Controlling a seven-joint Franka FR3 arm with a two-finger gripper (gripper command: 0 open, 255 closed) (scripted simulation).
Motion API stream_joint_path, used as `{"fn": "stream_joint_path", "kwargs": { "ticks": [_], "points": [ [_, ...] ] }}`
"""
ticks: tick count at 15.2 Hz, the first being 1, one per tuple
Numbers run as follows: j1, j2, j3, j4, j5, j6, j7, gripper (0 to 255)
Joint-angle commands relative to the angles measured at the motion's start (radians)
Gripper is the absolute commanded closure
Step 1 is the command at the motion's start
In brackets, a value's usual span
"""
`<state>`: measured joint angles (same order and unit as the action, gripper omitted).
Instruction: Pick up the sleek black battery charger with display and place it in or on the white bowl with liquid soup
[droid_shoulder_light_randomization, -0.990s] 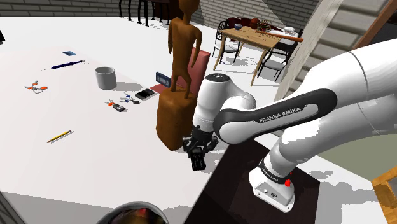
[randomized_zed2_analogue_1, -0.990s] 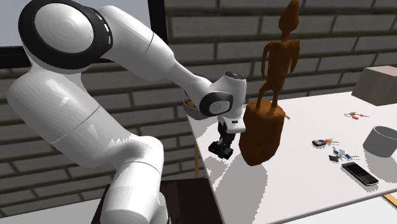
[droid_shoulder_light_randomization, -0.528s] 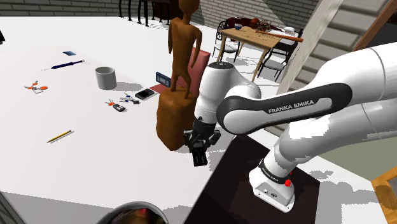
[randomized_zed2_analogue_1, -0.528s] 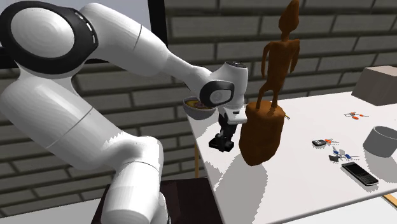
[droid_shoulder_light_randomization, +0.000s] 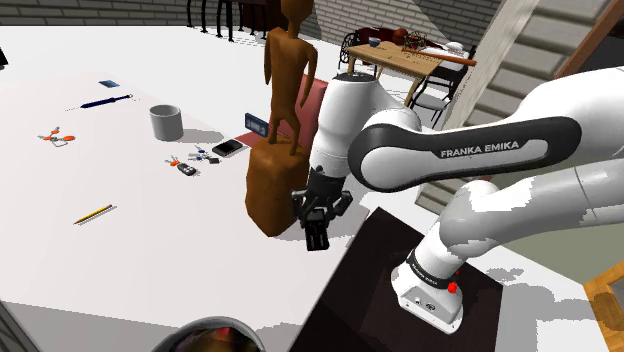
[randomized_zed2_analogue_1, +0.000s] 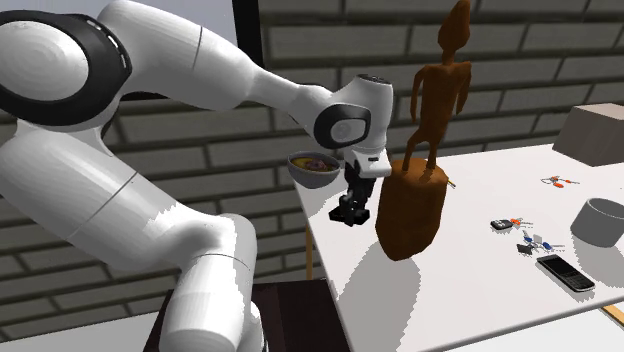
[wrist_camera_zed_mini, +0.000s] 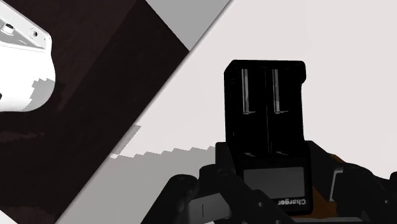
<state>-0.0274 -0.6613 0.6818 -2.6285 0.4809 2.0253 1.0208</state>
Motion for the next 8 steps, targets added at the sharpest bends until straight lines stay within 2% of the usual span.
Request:
{"fn": "stream_joint_path", "kwargs": {
  "ticks": [1,8],
  "points": [
    [0.000,-0.013,-0.013,0.018,-0.008,-0.031,0.001,255],
    [-0.002,-0.046,-0.054,0.088,-0.035,-0.135,0.007,255]
  ]
}}
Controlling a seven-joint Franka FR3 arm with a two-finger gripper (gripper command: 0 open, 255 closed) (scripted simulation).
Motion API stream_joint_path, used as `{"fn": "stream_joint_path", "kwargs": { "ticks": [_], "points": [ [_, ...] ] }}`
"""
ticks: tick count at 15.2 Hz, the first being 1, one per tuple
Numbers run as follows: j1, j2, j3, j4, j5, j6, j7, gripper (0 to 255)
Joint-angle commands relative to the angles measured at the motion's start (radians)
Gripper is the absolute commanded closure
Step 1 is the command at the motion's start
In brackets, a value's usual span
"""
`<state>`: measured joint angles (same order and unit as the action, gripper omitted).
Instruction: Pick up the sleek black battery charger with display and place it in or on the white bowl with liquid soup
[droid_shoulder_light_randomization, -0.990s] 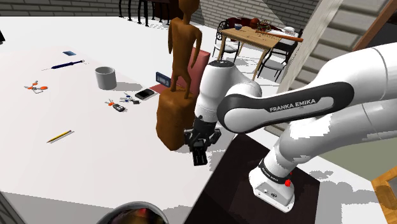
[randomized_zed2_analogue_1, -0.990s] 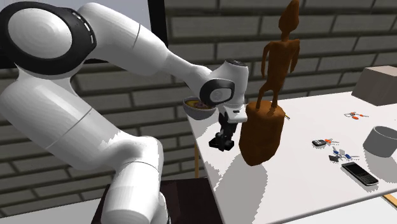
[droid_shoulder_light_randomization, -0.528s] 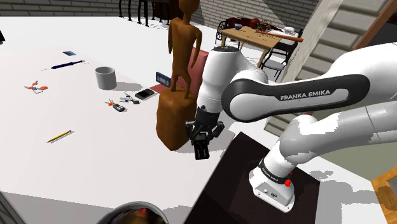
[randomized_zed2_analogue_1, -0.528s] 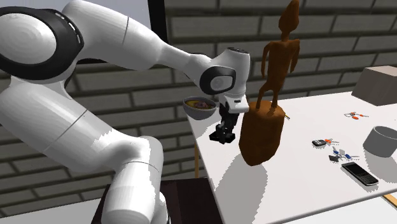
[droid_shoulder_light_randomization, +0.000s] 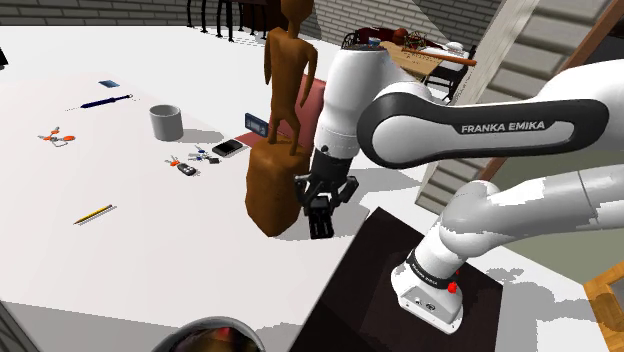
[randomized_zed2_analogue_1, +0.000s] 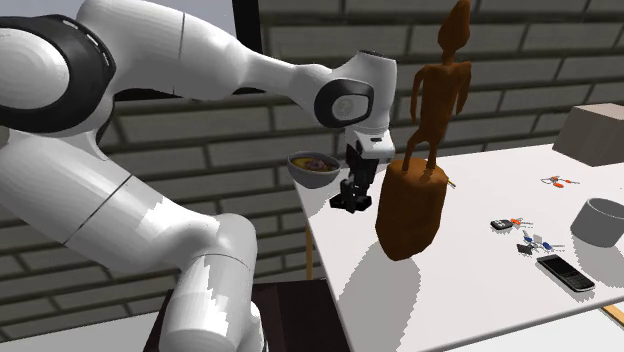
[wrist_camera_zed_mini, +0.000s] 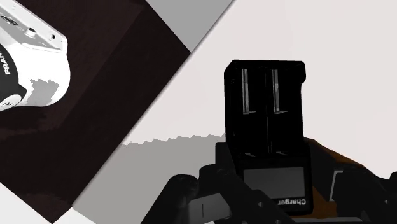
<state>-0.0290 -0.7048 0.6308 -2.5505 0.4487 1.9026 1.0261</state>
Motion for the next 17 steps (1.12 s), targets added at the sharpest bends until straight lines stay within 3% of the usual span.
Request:
{"fn": "stream_joint_path", "kwargs": {
  "ticks": [1,6,12,17],
  "points": [
    [-0.001,-0.006,-0.009,0.020,-0.007,-0.026,0.003,255],
    [-0.004,-0.017,-0.032,0.069,-0.023,-0.087,0.008,255],
    [-0.002,0.076,0.122,0.184,0.015,-0.063,0.163,255],
    [-0.038,0.181,0.271,0.306,0.008,-0.036,0.302,255]
  ]
}}
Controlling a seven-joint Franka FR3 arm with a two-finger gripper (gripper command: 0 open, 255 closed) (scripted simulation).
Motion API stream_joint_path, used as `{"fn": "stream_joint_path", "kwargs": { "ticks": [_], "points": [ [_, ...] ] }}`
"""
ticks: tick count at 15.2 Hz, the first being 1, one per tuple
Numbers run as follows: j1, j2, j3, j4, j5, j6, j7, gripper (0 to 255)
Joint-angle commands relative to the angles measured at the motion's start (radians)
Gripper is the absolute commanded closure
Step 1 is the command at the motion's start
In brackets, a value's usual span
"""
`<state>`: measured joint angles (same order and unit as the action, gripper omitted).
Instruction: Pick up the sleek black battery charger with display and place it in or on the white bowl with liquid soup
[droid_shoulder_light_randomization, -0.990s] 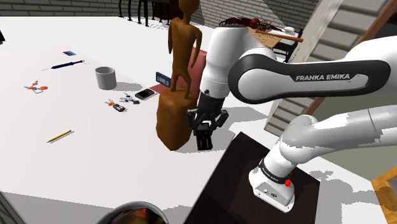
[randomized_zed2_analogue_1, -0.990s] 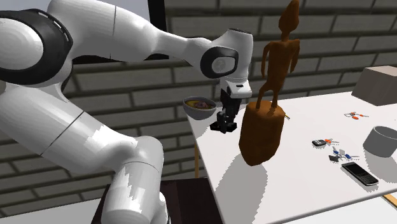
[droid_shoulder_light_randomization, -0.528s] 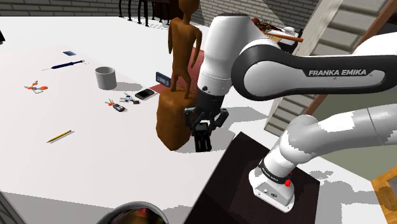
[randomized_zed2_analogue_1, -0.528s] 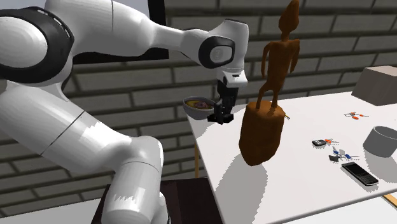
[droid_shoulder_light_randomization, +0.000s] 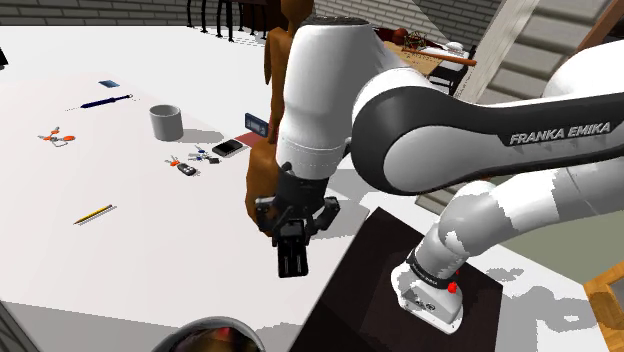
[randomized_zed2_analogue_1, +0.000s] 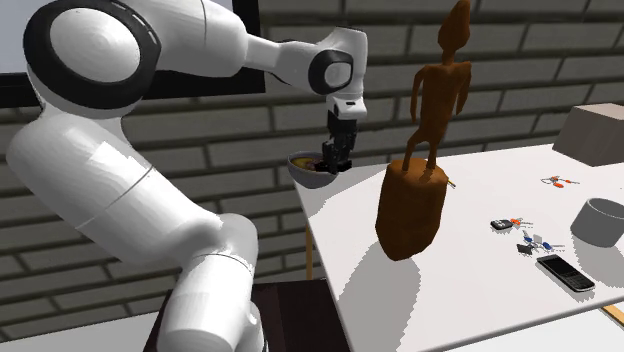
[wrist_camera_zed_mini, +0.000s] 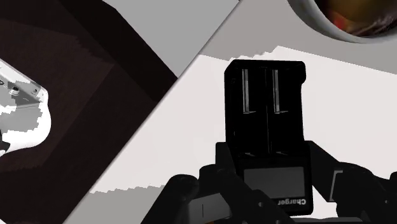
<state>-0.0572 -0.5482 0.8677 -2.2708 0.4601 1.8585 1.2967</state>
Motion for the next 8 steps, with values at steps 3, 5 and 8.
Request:
{"fn": "stream_joint_path", "kwargs": {
  "ticks": [3,5,8],
  "points": [
    [-0.054,0.103,0.143,0.110,-0.032,0.026,0.124,255],
    [-0.098,0.165,0.232,0.170,-0.066,0.039,0.193,255],
    [-0.208,0.285,0.419,0.268,-0.157,0.059,0.319,255]
  ]
}}
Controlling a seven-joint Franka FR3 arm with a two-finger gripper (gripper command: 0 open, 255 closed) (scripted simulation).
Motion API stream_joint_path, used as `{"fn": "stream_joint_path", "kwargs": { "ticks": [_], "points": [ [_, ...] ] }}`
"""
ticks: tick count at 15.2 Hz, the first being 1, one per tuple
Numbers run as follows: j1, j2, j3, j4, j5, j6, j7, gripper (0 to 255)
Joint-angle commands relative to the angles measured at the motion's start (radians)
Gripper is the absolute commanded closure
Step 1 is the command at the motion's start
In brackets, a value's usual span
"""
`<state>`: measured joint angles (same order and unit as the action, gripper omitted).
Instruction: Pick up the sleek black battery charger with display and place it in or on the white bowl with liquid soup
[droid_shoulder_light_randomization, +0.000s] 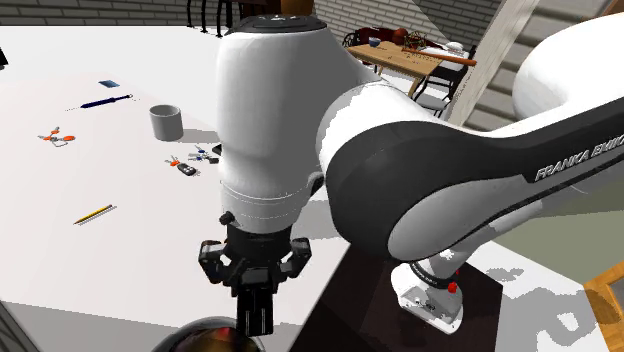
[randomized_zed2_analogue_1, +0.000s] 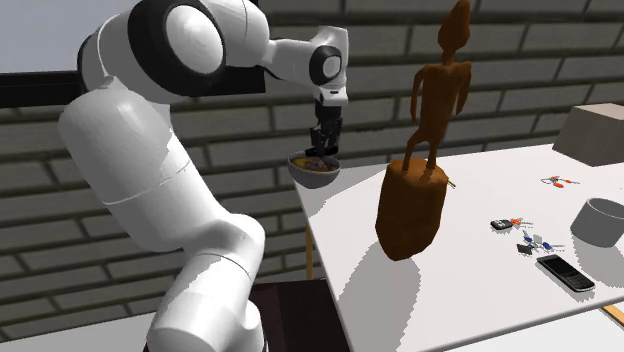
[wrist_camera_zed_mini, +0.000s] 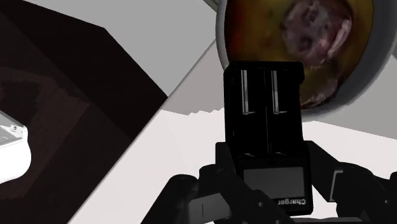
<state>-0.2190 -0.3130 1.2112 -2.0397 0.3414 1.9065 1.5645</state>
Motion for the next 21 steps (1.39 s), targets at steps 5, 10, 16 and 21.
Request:
{"fn": "stream_joint_path", "kwargs": {
  "ticks": [5,10,16,21],
  "points": [
    [-0.574,0.013,0.641,0.240,-0.005,-0.030,0.113,255],
    [-0.665,-0.081,0.719,0.293,0.078,-0.034,0.087,255],
    [-0.678,-0.107,0.744,0.238,0.110,0.033,0.065,255],
    [-0.694,-0.131,0.769,0.203,0.139,0.080,0.045,255]
  ]
}}
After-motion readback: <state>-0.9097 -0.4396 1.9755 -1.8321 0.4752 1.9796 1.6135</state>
